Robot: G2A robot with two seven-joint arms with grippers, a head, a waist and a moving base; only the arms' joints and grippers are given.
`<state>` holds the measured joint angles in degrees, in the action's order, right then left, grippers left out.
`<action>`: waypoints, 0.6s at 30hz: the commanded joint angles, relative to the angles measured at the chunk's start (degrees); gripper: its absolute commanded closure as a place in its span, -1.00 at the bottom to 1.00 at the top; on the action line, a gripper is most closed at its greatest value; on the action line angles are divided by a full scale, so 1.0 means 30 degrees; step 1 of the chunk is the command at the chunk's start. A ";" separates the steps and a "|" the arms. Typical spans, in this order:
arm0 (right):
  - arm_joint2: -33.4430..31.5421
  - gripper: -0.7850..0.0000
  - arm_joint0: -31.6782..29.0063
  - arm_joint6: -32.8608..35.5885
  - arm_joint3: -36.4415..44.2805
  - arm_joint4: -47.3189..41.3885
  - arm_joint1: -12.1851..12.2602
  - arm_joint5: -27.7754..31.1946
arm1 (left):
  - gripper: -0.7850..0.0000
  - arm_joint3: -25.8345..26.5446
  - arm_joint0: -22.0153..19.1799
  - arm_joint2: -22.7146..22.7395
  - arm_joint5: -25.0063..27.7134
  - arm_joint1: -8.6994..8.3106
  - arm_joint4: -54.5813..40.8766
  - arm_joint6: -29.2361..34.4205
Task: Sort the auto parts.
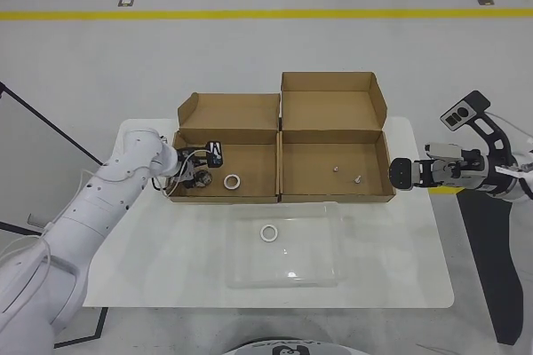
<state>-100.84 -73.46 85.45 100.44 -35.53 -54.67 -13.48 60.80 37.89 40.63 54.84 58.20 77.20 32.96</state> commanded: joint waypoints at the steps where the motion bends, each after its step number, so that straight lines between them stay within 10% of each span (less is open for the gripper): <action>1: 0.0000 -1.00 0.0000 0.0001 0.0000 0.0001 0.0000 0.0000 | -1.00 0.0353 -0.0026 0.0216 -0.0080 -0.0032 -0.0198 -0.0109; 18: 0.0000 -1.00 0.0000 0.0001 0.0000 0.0001 0.0000 0.0000 | -1.00 1.0622 0.3617 0.5016 0.1053 -0.2087 -0.5392 0.4017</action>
<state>-100.84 -73.46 85.45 100.44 -35.53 -54.67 -13.48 89.48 47.30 55.24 57.88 52.38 63.88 41.83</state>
